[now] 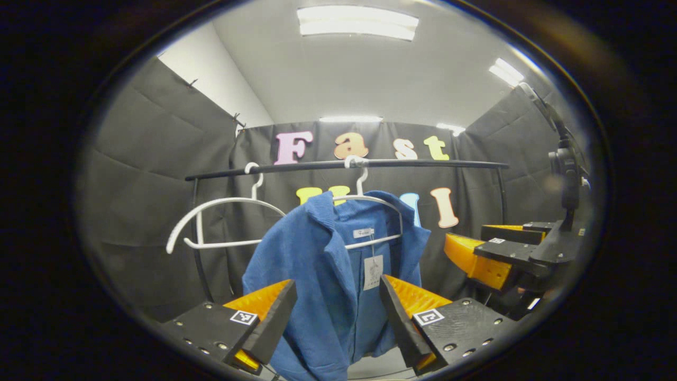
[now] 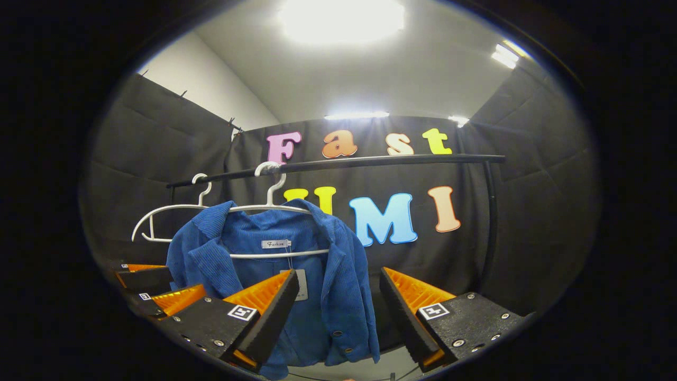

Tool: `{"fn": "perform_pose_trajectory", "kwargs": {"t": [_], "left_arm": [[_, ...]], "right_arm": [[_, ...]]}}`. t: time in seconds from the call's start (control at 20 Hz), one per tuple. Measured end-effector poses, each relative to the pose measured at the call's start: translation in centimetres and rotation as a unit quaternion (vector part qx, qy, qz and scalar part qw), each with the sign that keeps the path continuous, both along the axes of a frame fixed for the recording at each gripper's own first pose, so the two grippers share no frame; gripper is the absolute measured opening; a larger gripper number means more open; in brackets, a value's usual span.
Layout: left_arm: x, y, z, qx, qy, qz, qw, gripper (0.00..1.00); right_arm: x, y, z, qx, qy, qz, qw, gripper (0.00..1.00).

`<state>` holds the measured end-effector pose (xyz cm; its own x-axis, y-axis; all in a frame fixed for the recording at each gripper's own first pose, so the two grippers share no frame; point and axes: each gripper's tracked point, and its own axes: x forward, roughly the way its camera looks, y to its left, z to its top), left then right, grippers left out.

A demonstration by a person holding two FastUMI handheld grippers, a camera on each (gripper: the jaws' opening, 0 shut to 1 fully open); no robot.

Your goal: Grasp the clothes on the hanger with both hands and then place them into the laundry hamper below.

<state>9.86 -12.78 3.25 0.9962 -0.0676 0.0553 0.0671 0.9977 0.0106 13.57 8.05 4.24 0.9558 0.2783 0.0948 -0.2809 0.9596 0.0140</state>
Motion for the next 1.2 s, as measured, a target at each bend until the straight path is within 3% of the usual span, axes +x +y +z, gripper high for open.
{"fn": "perform_pose_trajectory", "kwargs": {"t": [0.05,0.15,0.65,0.7,0.75,0.95,1.0,1.1,1.15,1.2], "left_arm": [[1.1,-0.6,-0.3,0.002,0.004,0.007,1.0,0.94],[3.1,-1.0,-0.8,0.013,0.008,0.029,0.999,0.87],[9.4,-0.1,-2.7,0.034,0.006,0.14,0.99,0.87],[10.1,0.1,-2.8,0.037,0.005,0.149,0.988,0.94],[10.6,0.2,-3.0,0.041,0.005,0.157,0.987,0.87],[12.1,0.1,-3.3,0.047,0.004,0.179,0.983,0.87],[11.9,0.3,-3.3,0.049,0.002,0.186,0.981,0.9],[12.1,0.5,-3.4,0.054,0.004,0.192,0.98,0.87],[12.2,1.0,-3.3,0.064,0.002,0.204,0.977,0.79],[12.6,1.5,-3.2,0.066,0.0,0.215,0.974,0.71]], "right_arm": [[1.2,0.1,0.1,0.0,-0.005,0.006,1.0,0.95],[3.1,0.3,0.1,0.006,-0.008,0.017,1.0,0.95],[10.9,2.7,-3.1,0.011,0.032,0.061,0.998,0.95],[11.6,3.0,-3.7,0.008,0.037,0.063,0.997,0.95],[12.3,3.4,-4.2,0.007,0.043,0.065,0.997,0.95],[13.8,4.1,-5.0,0.004,0.049,0.058,0.997,0.94],[14.0,4.3,-5.0,0.004,0.047,0.059,0.997,0.93],[13.9,4.6,-5.0,0.0,0.043,0.06,0.997,0.86],[14.1,4.7,-4.9,-0.002,0.041,0.061,0.997,0.82],[14.7,4.9,-5.0,-0.005,0.041,0.061,0.997,0.71]]}}
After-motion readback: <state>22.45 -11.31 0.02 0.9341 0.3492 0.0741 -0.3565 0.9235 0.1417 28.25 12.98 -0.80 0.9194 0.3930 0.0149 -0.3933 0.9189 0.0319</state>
